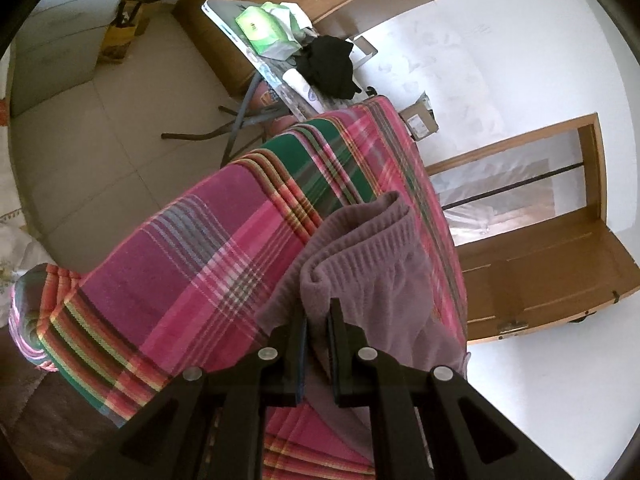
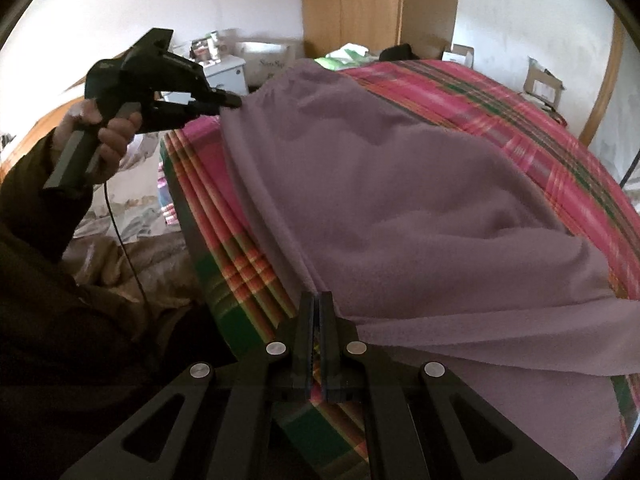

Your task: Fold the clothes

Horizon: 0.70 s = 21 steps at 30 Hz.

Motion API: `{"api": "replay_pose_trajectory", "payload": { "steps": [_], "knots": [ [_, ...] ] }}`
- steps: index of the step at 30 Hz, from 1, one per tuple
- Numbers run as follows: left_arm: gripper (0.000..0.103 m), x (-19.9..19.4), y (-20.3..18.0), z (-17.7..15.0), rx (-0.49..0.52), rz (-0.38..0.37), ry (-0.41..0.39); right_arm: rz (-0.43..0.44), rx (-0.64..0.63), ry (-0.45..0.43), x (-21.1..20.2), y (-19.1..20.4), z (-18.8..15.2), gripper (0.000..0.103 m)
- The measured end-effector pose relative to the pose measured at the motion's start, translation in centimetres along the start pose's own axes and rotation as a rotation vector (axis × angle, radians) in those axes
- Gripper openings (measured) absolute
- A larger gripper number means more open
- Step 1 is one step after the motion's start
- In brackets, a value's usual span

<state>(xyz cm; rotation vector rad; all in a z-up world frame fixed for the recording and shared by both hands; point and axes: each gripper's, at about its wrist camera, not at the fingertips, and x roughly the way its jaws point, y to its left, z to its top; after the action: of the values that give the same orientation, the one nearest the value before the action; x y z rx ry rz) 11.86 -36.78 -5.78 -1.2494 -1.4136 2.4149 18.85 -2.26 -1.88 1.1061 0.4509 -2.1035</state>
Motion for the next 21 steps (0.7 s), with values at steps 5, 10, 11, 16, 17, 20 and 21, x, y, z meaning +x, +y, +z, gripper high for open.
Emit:
{"api": "replay_pose_trajectory", "payload": {
  "steps": [5,10,11,16,17,20,21],
  "knots": [
    [0.011,-0.3,-0.9,-0.2,0.047,0.036,-0.004,0.01,0.025,0.014,0.5,-0.4,0.0,0.003],
    [0.014,-2.1,-2.1,-1.2,0.097,0.078,-0.042,0.018,0.065,0.009,0.5,-0.6,0.0,0.005],
    [0.014,-2.5,-2.6,-1.6,0.115,0.089,-0.058,0.016,0.069,0.003,0.3,-0.5,-0.1,0.006],
    [0.014,-4.5,-5.4,-3.6,0.221,0.103,-0.113,-0.009,0.115,-0.051,-1.3,-0.7,-0.8,0.012],
    [0.015,-4.6,-6.2,-4.1,0.245,0.083,-0.11,-0.01,0.142,-0.068,-1.9,-1.1,-1.1,0.012],
    [0.017,-4.0,-9.0,-5.5,0.354,0.041,-0.081,-0.04,0.23,-0.118,-3.7,-2.4,-2.1,0.015],
    [0.018,-3.6,-10.1,-6.1,0.399,0.024,-0.065,-0.068,0.259,-0.128,-4.4,-2.9,-2.7,0.015]
  ]
}}
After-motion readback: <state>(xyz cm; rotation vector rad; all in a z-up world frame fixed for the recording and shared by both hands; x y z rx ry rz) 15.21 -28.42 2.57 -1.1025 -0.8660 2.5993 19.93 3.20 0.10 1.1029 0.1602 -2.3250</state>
